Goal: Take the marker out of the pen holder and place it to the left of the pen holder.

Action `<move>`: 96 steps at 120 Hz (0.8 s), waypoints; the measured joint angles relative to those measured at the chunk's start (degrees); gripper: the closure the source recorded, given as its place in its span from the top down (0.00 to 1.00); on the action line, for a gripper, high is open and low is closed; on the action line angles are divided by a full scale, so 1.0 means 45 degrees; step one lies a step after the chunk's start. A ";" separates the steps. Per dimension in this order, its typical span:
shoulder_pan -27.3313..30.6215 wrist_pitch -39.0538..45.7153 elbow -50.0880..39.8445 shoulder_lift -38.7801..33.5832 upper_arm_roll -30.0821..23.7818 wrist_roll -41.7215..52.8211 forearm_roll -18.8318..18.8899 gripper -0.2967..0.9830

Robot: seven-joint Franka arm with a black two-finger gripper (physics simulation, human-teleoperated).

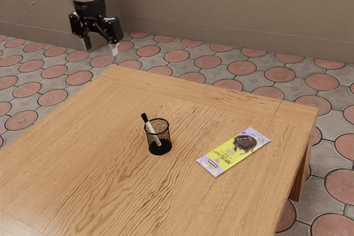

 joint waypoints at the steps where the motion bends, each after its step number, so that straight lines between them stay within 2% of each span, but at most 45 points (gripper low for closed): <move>1: 0.0002 -0.0006 0.0001 0.0000 -0.0003 -0.0002 0.0001 0.77; 29: 0.0068 0.0045 -0.0100 0.0600 0.0050 -0.0062 -0.0082 0.77; 37: 0.0070 0.0778 -0.1514 0.0804 0.0097 -0.0106 -0.0342 0.77; 46: 0.0036 0.1851 -0.3424 0.0650 0.0443 -0.0189 -0.1021 0.77; 57: 0.0122 0.3068 -0.4198 0.1382 0.0818 -0.0264 -0.1934 0.77; 73: 0.0104 0.4272 -0.4207 0.1866 0.0954 -0.0348 -0.3158 0.77; 81: 0.0113 0.4615 -0.3614 0.2676 0.1106 -0.0236 -0.3652 0.77; 96: 0.0118 0.5399 -0.3192 0.3621 0.1184 0.0170 -0.4229 0.77</move>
